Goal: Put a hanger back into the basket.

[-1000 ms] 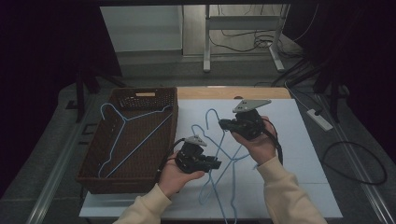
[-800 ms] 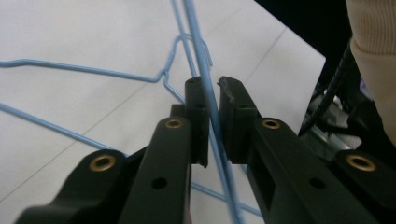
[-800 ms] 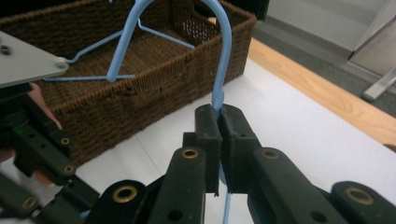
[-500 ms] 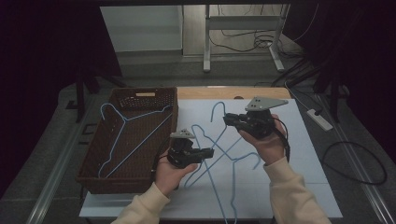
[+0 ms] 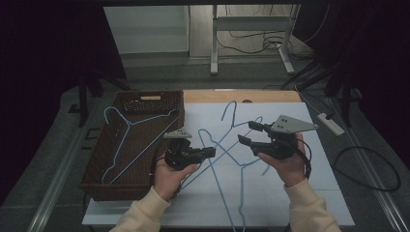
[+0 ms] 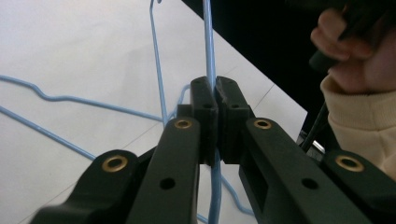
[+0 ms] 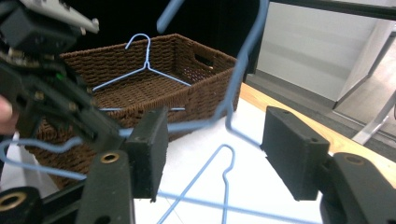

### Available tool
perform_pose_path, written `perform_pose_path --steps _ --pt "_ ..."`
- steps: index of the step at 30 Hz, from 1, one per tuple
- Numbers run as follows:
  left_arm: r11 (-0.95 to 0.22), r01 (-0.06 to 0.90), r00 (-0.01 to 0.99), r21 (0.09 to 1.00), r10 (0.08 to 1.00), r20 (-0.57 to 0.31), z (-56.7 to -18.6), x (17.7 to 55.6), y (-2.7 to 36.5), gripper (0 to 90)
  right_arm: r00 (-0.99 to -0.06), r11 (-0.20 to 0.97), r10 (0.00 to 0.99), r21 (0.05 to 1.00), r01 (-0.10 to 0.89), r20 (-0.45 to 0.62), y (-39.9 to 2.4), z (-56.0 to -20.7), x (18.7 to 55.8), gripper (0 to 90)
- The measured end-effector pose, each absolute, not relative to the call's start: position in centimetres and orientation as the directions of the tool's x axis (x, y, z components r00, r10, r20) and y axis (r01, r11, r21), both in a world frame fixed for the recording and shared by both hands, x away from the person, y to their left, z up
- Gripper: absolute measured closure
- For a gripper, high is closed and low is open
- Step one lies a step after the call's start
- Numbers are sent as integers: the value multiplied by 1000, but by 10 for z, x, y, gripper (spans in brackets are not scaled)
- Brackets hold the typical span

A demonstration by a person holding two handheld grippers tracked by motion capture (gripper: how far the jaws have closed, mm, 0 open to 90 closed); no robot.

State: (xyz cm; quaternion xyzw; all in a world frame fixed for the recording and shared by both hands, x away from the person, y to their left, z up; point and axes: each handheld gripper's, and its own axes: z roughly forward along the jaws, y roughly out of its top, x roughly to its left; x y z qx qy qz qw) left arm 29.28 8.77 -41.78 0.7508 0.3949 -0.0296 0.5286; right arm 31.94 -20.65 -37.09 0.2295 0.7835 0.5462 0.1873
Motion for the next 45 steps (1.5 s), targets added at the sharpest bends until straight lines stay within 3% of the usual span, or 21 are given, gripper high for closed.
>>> perform_pose_path --steps 20,35,45 --pt "-12 552 664 834 612 -431 -378 279 169 870 -784 345 621 890 297 21 -258 -429 311 379" --pt "73 532 581 843 693 -427 -381 268 248 870 -763 355 645 867 349 43 -269 -447 315 375" --pt "65 553 533 831 739 -412 -391 262 293 871 -763 366 645 857 362 47 -268 -451 317 373"
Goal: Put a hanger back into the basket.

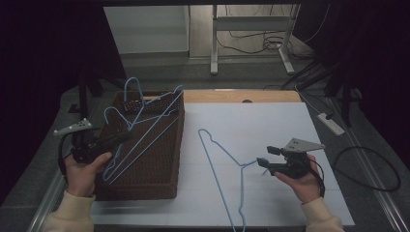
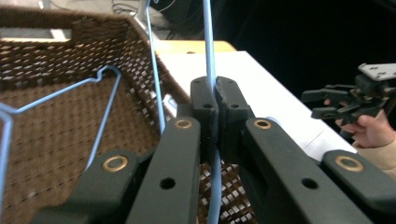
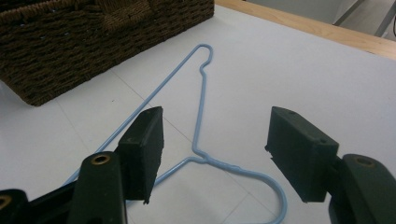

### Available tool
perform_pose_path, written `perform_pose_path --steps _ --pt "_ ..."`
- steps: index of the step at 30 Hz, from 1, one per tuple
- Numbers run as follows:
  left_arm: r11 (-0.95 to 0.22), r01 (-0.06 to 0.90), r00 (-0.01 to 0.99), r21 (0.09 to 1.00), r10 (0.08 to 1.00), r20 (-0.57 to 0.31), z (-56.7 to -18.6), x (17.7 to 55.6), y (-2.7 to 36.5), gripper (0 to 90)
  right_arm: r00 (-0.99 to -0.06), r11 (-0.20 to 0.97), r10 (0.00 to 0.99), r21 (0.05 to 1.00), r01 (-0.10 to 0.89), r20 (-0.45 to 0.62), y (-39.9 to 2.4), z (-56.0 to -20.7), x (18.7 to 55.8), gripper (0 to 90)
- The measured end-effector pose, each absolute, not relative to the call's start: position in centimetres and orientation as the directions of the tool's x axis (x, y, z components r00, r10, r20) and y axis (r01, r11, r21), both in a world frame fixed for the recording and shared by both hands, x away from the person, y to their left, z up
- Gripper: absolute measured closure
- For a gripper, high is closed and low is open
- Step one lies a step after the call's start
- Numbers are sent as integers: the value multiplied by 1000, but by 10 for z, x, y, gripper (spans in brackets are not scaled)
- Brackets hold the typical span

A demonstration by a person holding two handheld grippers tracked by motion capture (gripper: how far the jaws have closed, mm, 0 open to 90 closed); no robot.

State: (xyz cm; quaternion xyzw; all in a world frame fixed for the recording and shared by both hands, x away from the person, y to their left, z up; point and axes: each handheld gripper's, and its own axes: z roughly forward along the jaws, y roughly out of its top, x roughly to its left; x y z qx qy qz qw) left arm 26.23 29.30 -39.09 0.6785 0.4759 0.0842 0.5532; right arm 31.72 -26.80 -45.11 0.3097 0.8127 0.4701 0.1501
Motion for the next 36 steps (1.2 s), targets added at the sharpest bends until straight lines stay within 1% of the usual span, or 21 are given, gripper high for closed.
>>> perform_pose_path --steps 7,13,22,36 --pt "55 586 500 809 761 -414 -404 266 305 870 -765 369 642 855 365 49 -267 -453 318 372" --pt "14 623 480 782 783 -396 -413 274 303 871 -764 374 643 850 371 51 -266 -455 318 372" --pt "-20 675 463 737 790 -402 -426 287 300 870 -763 377 644 847 375 51 -267 -455 318 370" --pt "-33 710 443 703 797 -410 -439 300 301 870 -763 376 645 848 375 51 -268 -457 319 370"
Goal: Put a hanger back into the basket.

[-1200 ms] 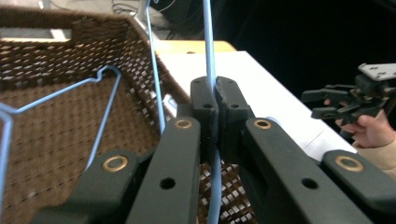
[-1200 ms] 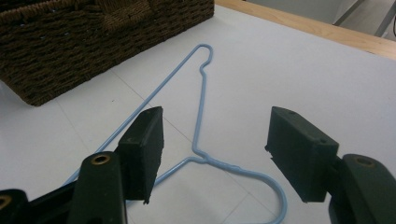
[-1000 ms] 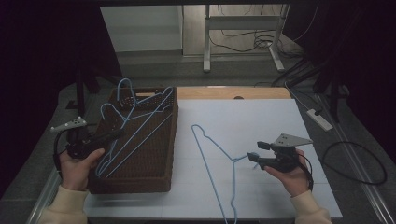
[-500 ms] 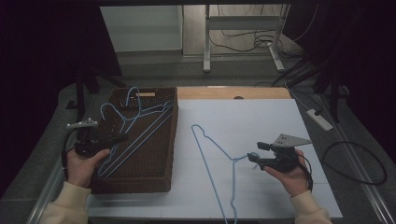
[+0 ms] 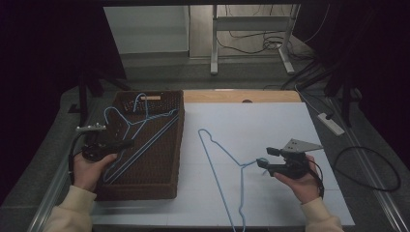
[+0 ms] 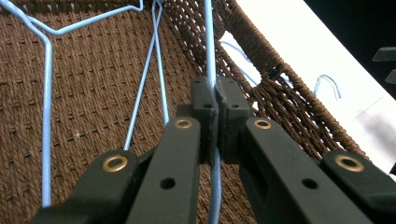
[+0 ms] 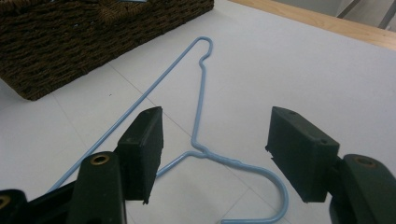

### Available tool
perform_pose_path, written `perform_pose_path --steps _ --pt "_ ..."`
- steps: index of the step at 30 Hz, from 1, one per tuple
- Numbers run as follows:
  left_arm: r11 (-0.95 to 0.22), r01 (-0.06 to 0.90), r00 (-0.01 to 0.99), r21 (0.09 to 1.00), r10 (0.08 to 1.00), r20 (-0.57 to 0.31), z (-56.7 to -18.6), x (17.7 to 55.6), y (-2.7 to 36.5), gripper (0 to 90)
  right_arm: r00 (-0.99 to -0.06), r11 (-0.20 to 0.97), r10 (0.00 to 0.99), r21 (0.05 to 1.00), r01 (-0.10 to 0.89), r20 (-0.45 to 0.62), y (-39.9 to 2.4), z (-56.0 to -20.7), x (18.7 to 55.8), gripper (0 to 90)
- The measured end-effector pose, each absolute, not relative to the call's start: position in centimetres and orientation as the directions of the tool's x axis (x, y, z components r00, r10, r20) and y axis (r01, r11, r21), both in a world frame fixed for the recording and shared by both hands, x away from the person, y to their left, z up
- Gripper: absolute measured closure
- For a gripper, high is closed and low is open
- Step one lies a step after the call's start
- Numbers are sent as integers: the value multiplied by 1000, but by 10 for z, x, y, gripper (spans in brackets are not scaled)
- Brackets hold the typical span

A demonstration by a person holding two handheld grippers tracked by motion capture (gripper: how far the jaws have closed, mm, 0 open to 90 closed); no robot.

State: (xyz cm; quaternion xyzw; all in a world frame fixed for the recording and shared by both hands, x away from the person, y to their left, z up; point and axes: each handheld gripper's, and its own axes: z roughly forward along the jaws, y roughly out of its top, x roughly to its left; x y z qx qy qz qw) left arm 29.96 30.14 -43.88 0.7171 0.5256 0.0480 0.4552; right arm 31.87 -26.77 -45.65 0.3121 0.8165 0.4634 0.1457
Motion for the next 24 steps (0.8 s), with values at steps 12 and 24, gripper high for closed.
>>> perform_pose_path --steps 12,24 --pt "-113 768 394 631 860 -325 -448 314 300 869 -764 381 644 844 378 52 -267 -457 319 370" --pt "-179 800 343 573 920 -191 -453 318 297 866 -767 388 639 837 385 56 -266 -459 319 368"
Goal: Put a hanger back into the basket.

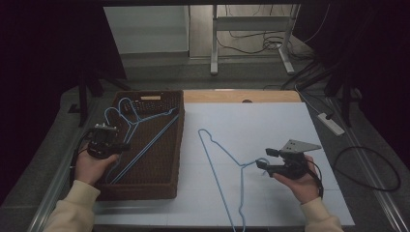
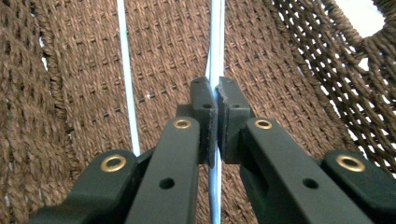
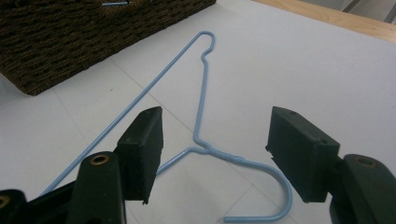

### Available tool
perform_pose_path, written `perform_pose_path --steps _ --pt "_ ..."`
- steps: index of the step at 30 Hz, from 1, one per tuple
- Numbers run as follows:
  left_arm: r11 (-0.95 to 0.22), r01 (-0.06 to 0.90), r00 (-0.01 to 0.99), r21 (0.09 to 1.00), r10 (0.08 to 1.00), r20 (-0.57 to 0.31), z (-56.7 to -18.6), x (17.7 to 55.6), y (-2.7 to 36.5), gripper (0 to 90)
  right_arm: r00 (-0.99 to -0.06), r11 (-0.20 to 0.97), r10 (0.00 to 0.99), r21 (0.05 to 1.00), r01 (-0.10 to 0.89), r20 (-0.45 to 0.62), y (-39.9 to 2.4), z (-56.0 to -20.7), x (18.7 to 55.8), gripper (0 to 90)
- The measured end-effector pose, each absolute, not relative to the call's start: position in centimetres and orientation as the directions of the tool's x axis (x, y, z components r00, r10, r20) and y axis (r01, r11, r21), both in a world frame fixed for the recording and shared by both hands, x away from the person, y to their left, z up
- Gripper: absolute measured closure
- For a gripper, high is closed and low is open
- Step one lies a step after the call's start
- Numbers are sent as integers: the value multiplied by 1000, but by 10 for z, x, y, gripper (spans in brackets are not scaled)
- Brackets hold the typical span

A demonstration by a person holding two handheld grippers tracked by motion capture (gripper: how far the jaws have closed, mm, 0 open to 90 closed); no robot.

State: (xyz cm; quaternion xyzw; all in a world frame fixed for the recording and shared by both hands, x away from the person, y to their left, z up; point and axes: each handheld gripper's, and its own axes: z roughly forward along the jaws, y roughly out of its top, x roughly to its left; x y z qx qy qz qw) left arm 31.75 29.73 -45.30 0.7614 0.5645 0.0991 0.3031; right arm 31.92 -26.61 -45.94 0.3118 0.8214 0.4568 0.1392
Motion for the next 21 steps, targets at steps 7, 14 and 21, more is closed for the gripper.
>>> perform_pose_path --steps 7,14,21 --pt "-172 816 319 552 930 -182 -459 320 300 862 -767 390 639 835 387 57 -266 -460 319 367" --pt "-168 798 278 579 955 -106 -459 323 300 719 -767 392 639 834 389 57 -267 -460 319 367" --pt "-196 692 336 695 939 -69 -442 311 294 481 -767 389 639 834 391 61 -268 -460 319 366"
